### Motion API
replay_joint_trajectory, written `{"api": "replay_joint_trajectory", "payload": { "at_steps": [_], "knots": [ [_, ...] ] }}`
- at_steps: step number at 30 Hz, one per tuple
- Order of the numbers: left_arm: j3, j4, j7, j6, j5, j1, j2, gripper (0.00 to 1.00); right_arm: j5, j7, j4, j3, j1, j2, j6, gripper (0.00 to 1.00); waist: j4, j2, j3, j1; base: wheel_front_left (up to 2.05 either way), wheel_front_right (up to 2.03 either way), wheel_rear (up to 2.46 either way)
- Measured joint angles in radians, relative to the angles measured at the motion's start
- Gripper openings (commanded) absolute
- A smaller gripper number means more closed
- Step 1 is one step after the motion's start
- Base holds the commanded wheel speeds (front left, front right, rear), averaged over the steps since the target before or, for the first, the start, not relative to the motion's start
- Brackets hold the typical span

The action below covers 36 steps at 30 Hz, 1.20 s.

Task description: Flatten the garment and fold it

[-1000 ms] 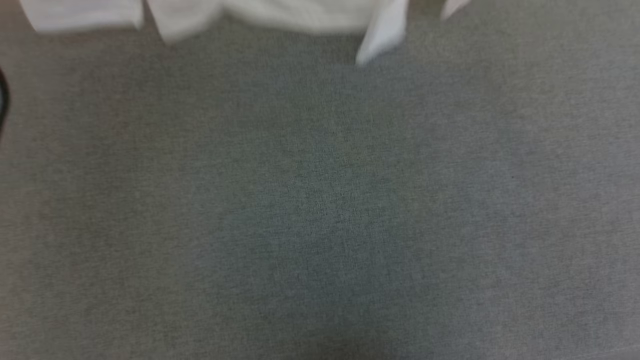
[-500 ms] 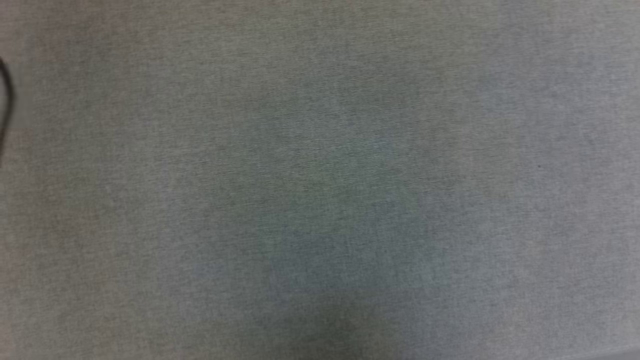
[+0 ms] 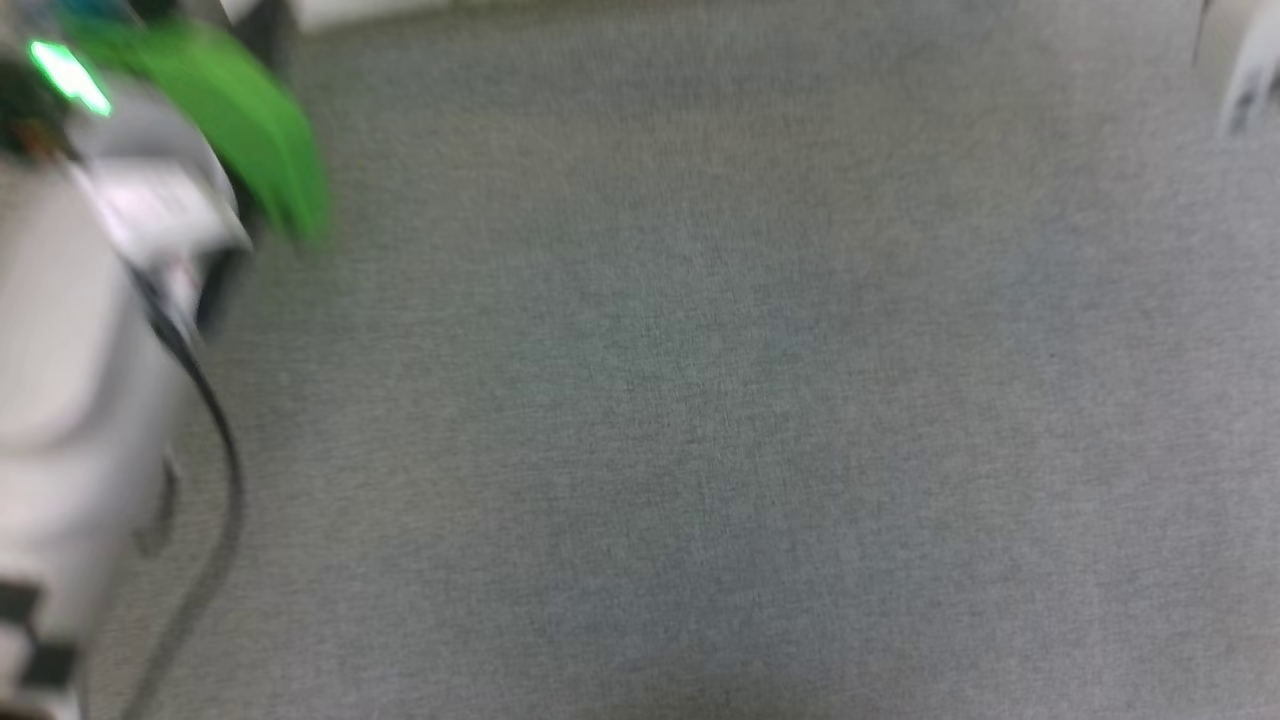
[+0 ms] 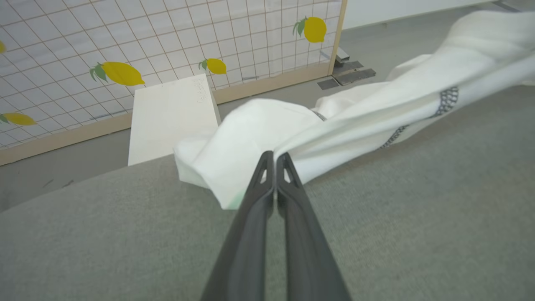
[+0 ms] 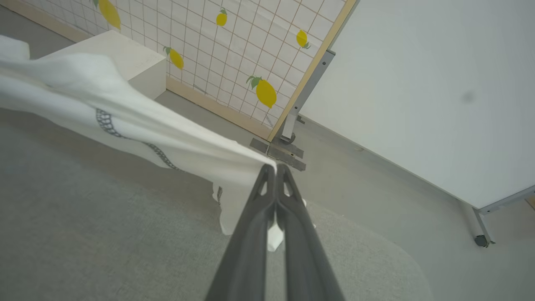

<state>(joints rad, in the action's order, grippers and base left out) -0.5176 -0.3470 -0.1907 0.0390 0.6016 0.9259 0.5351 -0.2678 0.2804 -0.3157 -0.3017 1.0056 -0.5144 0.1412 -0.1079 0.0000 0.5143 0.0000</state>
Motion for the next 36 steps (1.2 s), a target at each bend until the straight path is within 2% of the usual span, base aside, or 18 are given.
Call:
{"api": "replay_joint_trajectory", "payload": {
  "at_steps": [4,8,12,17,21,27,36],
  "knots": [
    [-0.023,0.099,-0.069,0.020,0.067,-0.205,0.007,0.00,-0.042,0.083,0.139,0.062,-0.242,-0.018,0.000,0.00,0.009,0.0000,-0.057,-0.0001,0.00,0.00,0.00],
    [-0.025,0.213,-0.115,0.063,0.144,-0.413,0.027,0.00,-0.047,0.143,0.268,0.142,-0.495,0.001,0.000,0.00,0.013,0.0000,-0.119,-0.0002,0.00,0.00,0.00],
    [-0.025,0.322,-0.141,0.114,0.215,-0.593,0.039,0.00,-0.021,0.187,0.344,0.232,-0.706,0.055,0.000,0.00,0.014,0.0000,-0.176,-0.0002,0.00,0.00,0.00],
    [-0.029,0.419,-0.173,0.163,0.281,-0.763,0.050,0.00,0.005,0.246,0.370,0.321,-0.894,0.137,0.000,0.00,0.017,0.0000,-0.239,-0.0002,0.00,0.00,0.00],
    [-0.029,0.461,-0.188,0.200,0.315,-0.858,0.069,0.00,0.005,0.313,0.368,0.371,-0.996,0.213,0.000,0.00,0.021,0.0000,-0.279,-0.0002,0.00,0.00,0.00],
    [-0.030,0.507,-0.218,0.244,0.370,-0.969,0.077,0.00,0.023,0.387,0.371,0.430,-1.082,0.290,0.000,0.00,0.027,0.0000,-0.319,-0.0002,0.00,0.00,0.00],
    [-0.060,0.525,-0.270,0.267,0.375,-1.022,0.103,0.00,0.084,0.441,0.319,0.459,-1.129,0.356,0.000,0.00,0.037,0.0000,-0.323,-0.0002,0.00,0.00,0.00]
  ]
}}
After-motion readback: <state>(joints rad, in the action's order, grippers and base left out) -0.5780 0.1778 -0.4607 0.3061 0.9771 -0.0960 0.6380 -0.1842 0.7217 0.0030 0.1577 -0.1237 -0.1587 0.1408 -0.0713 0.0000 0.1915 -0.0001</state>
